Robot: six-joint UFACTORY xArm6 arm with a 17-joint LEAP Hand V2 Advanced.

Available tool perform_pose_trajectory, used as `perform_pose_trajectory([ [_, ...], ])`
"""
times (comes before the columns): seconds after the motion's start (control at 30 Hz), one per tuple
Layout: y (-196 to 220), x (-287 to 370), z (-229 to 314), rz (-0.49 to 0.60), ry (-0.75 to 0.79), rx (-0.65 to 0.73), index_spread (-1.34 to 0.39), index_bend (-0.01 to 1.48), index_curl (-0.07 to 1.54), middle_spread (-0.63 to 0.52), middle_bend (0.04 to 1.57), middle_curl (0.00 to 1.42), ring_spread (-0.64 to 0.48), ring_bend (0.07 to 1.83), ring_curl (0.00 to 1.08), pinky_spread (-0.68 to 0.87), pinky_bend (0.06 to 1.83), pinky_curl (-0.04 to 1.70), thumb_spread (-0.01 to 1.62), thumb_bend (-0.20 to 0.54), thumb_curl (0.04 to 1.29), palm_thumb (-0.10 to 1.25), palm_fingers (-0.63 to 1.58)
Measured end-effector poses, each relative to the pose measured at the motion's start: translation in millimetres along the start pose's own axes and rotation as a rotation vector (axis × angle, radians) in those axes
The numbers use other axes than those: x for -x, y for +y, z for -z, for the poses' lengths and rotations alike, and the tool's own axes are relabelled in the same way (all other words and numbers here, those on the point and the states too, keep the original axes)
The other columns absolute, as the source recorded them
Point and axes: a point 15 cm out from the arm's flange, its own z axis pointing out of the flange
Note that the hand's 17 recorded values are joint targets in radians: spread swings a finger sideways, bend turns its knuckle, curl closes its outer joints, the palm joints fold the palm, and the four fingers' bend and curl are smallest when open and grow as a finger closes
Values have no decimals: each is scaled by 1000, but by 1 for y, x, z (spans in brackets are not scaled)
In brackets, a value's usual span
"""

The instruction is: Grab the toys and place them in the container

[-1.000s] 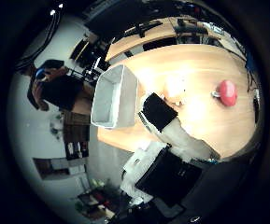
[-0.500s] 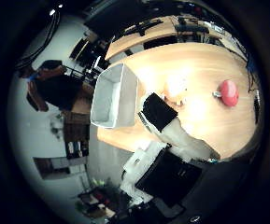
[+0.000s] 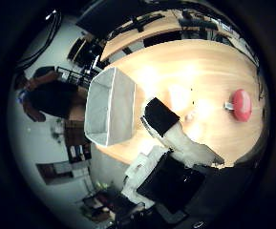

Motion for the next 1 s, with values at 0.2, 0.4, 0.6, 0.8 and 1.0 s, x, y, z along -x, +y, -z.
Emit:
perform_pose_trajectory([
  [0.2,-26,-2,-35,0,-3,39,-473,166,321,-140,194,363,-60,401,188,381,266,239,1091,-26,276,364,423],
  [0.4,-47,-5,-76,-1,-3,66,-464,160,311,-137,199,361,-55,405,192,381,291,246,1071,-27,274,346,394],
  [0.6,-61,-7,-121,-2,-4,108,-453,159,302,-123,197,359,-52,415,199,371,318,255,1045,-33,273,323,358],
  [0.8,-57,-3,-160,9,-9,183,-446,154,291,-116,192,354,-50,425,208,367,357,266,1014,-32,275,298,307],
  [1.0,-61,4,-191,21,-13,209,-436,145,276,-106,199,354,-49,449,218,360,377,272,992,-30,279,282,273],
])
